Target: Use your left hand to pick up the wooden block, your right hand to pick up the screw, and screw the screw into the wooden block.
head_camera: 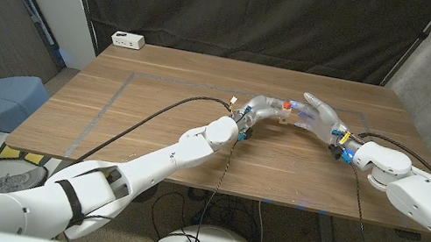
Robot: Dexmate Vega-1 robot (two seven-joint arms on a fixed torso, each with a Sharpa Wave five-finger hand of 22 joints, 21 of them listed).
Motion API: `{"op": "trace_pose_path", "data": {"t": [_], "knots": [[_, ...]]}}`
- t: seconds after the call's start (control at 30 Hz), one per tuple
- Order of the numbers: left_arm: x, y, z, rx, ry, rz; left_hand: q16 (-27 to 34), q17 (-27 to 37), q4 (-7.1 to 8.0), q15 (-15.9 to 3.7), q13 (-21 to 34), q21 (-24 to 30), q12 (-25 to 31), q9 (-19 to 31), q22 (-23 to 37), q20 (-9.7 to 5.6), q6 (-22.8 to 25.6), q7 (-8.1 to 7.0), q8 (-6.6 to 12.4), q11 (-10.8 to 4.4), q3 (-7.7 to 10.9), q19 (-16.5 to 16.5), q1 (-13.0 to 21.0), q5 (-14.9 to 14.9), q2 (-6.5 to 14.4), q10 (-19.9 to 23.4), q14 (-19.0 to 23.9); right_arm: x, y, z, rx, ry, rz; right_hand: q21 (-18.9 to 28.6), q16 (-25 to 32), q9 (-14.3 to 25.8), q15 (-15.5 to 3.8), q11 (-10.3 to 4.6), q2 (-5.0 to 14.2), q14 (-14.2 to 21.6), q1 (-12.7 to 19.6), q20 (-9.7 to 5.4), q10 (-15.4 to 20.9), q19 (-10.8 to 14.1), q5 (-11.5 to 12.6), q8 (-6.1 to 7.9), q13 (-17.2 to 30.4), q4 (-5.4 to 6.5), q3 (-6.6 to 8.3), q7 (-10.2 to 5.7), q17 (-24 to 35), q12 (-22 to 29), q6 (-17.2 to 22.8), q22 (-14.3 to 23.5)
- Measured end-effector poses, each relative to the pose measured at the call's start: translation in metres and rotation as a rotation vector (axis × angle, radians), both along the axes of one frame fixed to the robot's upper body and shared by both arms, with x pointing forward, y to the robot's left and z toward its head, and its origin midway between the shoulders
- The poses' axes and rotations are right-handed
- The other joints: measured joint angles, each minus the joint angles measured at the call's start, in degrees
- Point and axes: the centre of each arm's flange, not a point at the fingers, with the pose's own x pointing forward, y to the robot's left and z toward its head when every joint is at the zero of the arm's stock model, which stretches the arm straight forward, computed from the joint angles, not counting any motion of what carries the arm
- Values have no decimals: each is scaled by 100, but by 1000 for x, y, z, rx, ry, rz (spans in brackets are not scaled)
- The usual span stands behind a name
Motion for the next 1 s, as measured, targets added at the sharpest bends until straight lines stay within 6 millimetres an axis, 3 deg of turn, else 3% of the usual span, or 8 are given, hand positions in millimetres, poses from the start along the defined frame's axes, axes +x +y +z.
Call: {"op": "trace_pose_path", "data": {"t": [1.0], "knots": [[-3, 1, -2, -2, -1, -1, 0, 0, 0, 0, 0, 0, 0, -2, 0, 0, -1, 1, -4, 0, 0, 0, 0, 17, 0, 0, 0, -8, -1, -2, -1, -5, -5, 0, 34, 0, 0, -82, 0, 0, 0, 30, 20, -30, 21, 41, 0, -1, 1, 61, -1, 21, 264, -1]]}}
